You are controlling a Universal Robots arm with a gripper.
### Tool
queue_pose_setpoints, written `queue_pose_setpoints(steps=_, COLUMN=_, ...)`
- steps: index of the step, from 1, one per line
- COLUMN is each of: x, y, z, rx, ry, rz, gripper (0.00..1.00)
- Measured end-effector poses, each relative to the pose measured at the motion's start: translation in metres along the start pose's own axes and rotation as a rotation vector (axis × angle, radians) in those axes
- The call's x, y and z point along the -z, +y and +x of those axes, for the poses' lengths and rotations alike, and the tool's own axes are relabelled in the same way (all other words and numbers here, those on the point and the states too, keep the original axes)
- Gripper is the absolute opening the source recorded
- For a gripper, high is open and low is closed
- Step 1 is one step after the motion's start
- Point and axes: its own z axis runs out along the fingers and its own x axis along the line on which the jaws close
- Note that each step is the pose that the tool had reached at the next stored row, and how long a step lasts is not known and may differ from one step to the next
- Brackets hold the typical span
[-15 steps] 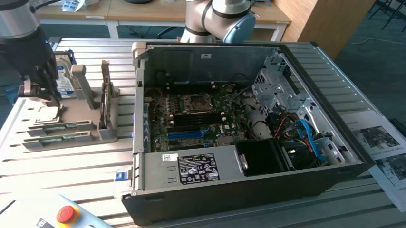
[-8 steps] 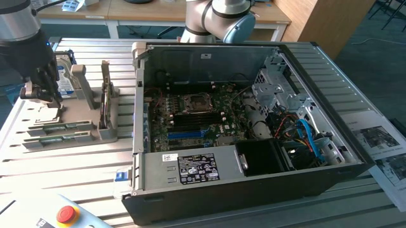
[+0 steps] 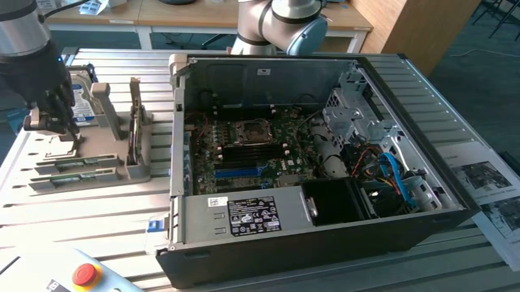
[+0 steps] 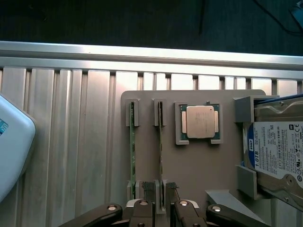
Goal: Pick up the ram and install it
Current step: 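Pick up the ram and move it above insertion slot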
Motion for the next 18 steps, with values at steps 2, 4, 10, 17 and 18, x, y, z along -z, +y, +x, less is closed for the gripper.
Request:
queue_pose_setpoints(steps=2, x=0.0001, y=0.0, z=0.003, rx=0.0, ry=0.0001, rz=0.0, gripper=0.24)
queue_pose_setpoints(steps=4, x=0.0002, y=0.0, z=0.006, rx=0.0, ry=0.0, rz=0.0, gripper=0.24)
queue_pose_setpoints(steps=10, x=0.0004, y=0.0001, z=0.012, rx=0.0, ry=0.0001, rz=-0.0002, gripper=0.24)
queue_pose_setpoints(steps=17, x=-0.0015, y=0.0001, z=0.012, rx=0.0, ry=0.0, rz=0.0, gripper=0.24)
queue_pose_setpoints(steps=18, x=-0.0027, y=0.0, z=0.012, rx=0.0, ry=0.0001, rz=0.0, gripper=0.24)
